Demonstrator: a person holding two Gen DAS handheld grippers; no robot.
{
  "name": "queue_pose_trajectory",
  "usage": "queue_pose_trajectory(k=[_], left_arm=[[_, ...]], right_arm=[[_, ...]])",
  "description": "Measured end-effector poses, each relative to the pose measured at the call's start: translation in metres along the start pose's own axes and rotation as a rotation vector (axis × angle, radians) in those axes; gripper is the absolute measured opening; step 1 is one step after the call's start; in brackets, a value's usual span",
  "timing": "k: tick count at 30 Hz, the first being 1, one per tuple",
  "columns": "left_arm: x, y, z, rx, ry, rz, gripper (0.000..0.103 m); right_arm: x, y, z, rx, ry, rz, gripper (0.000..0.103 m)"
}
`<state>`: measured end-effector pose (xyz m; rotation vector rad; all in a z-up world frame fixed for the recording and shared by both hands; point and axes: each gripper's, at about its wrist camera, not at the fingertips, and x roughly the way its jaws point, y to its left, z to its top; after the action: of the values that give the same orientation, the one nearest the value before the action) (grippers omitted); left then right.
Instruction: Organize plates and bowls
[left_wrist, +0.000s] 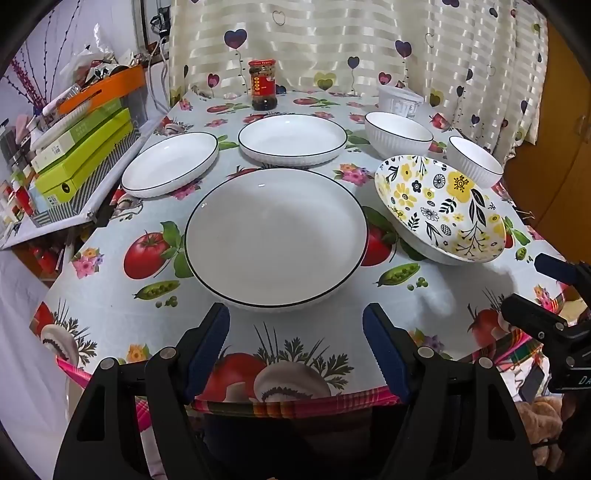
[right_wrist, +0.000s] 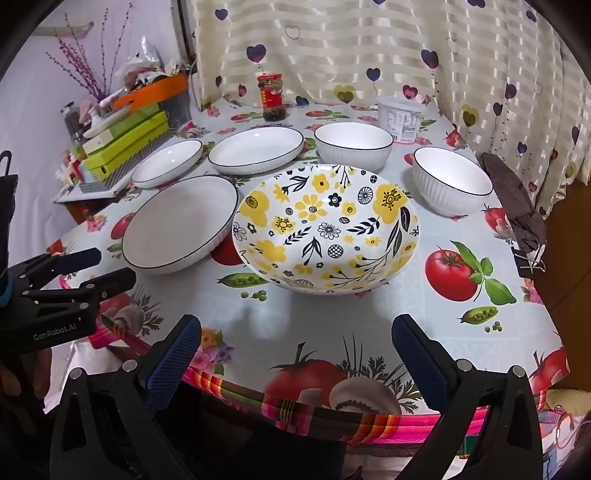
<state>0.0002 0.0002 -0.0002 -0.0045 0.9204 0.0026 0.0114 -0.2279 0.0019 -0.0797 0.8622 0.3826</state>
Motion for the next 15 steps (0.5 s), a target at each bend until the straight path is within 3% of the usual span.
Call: queue_pose_trajectory(k=[15], left_arm=[[0.0051, 0.0014, -0.0001, -0.004, -0.006, -0.007, 0.075]], right_arm=[[0.0012, -0.0002, 0.0022, 0.006, 0.006, 0.002, 0.103]])
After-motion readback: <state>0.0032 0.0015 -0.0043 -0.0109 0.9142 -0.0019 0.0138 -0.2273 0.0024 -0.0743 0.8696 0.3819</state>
